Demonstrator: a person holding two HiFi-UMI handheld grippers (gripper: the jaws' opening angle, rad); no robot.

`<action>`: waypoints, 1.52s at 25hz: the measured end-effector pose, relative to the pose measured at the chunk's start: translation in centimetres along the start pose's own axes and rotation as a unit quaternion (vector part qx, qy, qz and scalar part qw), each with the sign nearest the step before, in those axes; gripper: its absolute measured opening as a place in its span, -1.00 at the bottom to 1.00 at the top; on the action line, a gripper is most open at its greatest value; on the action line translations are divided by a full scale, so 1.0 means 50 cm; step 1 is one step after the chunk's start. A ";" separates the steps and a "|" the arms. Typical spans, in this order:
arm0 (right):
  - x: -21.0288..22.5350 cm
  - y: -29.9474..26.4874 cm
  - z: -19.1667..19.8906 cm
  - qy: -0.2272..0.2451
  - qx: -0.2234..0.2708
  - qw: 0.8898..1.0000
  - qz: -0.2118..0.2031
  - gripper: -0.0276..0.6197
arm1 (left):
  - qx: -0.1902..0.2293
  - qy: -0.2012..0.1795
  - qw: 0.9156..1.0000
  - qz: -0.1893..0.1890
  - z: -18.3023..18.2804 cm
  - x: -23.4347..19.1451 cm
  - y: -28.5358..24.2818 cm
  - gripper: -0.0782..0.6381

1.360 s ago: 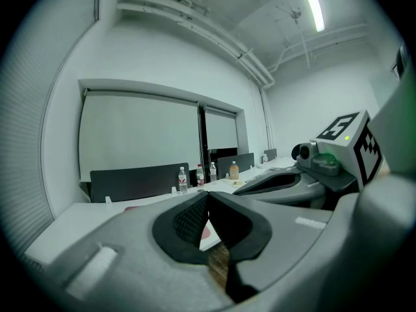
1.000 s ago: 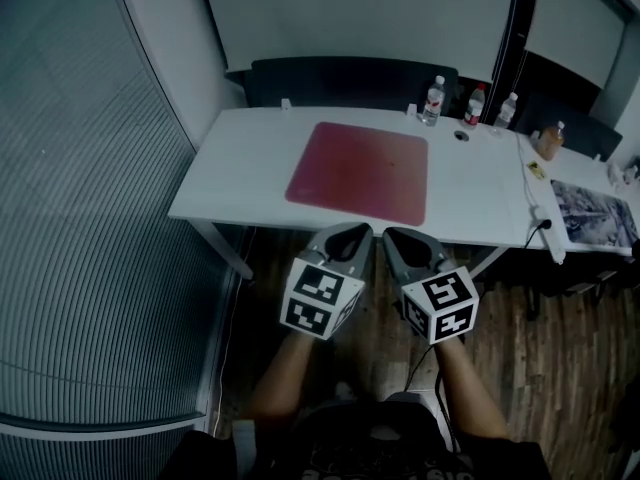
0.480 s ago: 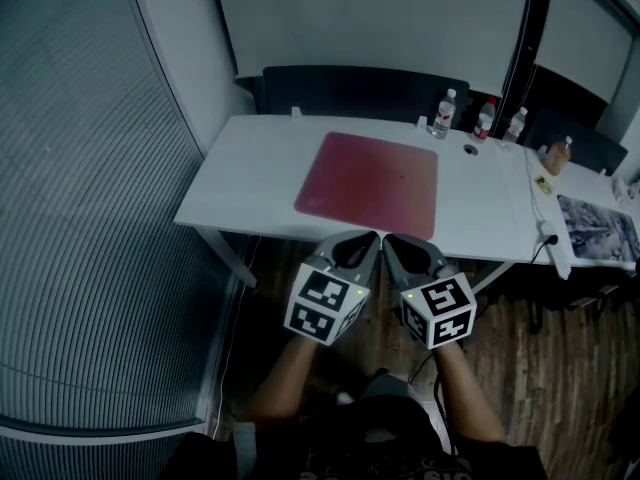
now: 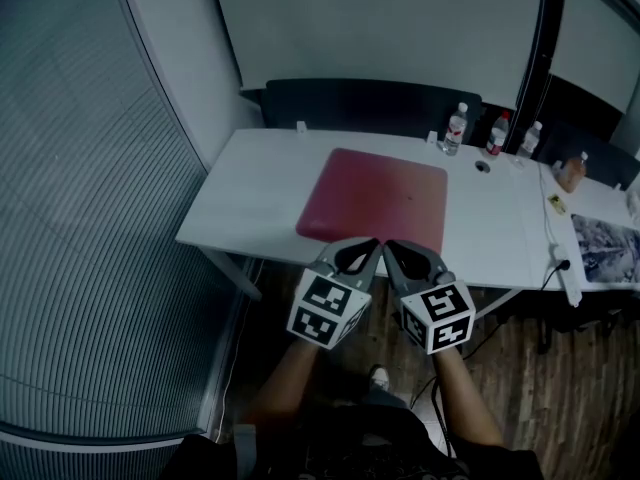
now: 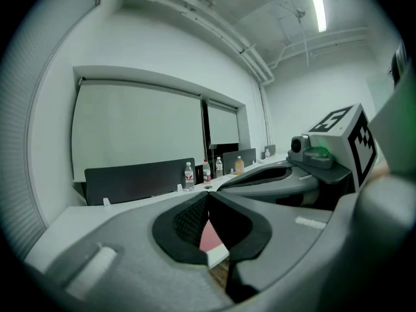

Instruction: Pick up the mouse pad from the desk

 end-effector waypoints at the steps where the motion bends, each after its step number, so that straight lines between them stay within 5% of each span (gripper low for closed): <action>1: 0.011 -0.009 0.001 0.000 0.001 1.000 -0.002 -0.90 | 0.001 -0.002 1.000 -0.002 -0.002 -0.006 -0.013 -0.76; 27: 0.262 -0.148 0.051 -0.014 -0.007 0.998 -0.059 -0.90 | -0.044 0.007 0.997 -0.056 -0.029 -0.087 -0.269 -0.76; 38: 0.287 -0.225 0.047 -0.015 -0.010 0.999 -0.032 -0.90 | -0.039 0.000 0.999 -0.035 -0.025 -0.177 -0.315 -0.76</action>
Point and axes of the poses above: the fingertips, and each gripper's own axes: y backward along the fingers, x to its right, z out of its underside, the point moved 7 cm from there along y, backward along the fingers, and after that the axes turned 7 degrees about y, right-handed, at the moved point
